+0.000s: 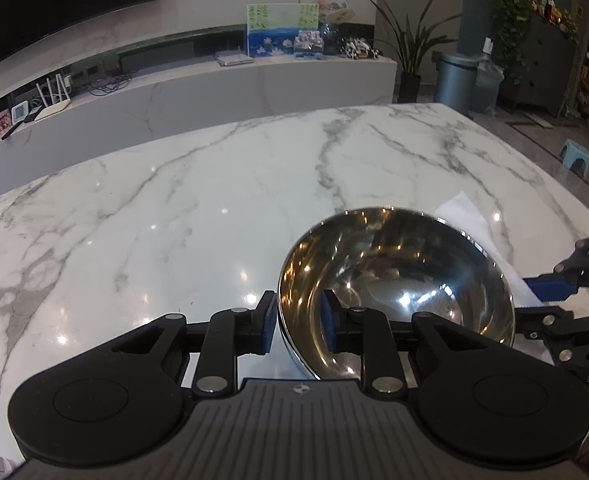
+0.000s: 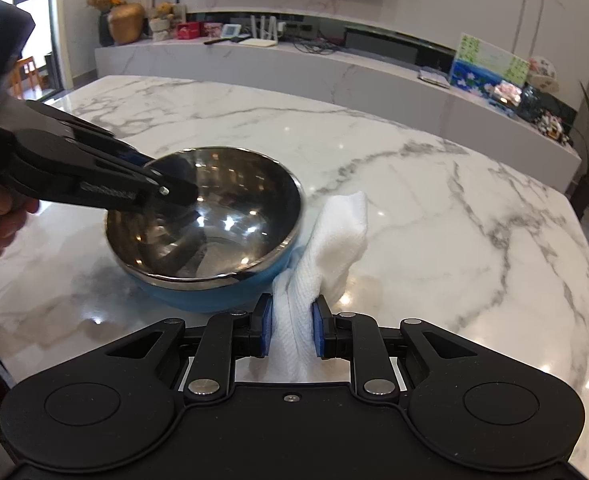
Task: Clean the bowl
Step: 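Finish wiping the blue outer wall with the right tool while the left tool turns the bowl, then open the left tool off the bowl rim while the right tool releases the cloth onto the table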
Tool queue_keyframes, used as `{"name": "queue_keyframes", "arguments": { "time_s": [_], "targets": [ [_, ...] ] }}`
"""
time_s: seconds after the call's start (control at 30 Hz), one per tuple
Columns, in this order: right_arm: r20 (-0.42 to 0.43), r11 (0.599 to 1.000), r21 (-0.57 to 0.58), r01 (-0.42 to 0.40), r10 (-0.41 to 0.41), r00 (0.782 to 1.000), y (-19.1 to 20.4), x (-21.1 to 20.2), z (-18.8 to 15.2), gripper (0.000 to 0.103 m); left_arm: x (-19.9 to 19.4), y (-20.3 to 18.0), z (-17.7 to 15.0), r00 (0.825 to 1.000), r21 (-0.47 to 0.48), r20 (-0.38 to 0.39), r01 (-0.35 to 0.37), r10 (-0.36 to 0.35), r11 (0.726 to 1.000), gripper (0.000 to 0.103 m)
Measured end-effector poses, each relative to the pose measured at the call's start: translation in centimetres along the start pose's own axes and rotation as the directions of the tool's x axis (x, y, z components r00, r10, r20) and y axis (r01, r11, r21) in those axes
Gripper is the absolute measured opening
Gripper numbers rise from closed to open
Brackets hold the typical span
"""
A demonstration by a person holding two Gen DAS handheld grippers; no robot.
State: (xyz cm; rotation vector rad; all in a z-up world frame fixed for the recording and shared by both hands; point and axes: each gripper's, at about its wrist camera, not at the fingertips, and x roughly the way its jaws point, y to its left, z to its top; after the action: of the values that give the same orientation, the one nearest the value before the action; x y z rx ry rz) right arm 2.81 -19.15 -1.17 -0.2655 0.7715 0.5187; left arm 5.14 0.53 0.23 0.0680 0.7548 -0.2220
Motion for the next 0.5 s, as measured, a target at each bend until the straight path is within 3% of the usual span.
{"name": "queue_keyframes", "arguments": {
  "time_s": [0.13, 0.3, 0.5],
  "targets": [
    [-0.029, 0.993, 0.089, 0.073, -0.071, 0.997, -1.5, 0.5, 0.0, 0.019, -0.5, 0.2, 0.3, 0.999, -0.022, 0.032, -0.002, 0.003, 1.000, 0.050],
    [-0.060, 0.965, 0.243, 0.094, -0.081, 0.995, -4.2, 0.9, -0.4, 0.019, -0.9, 0.4, 0.6, 0.998, -0.058, 0.063, 0.001, 0.002, 0.998, 0.073],
    [-0.113, 0.962, 0.246, 0.118, -0.093, 0.989, -4.1, 1.6, -1.0, 0.021, -0.7, 0.5, 0.7, 0.998, -0.071, 0.060, -0.004, 0.009, 0.997, 0.074]
  ]
}}
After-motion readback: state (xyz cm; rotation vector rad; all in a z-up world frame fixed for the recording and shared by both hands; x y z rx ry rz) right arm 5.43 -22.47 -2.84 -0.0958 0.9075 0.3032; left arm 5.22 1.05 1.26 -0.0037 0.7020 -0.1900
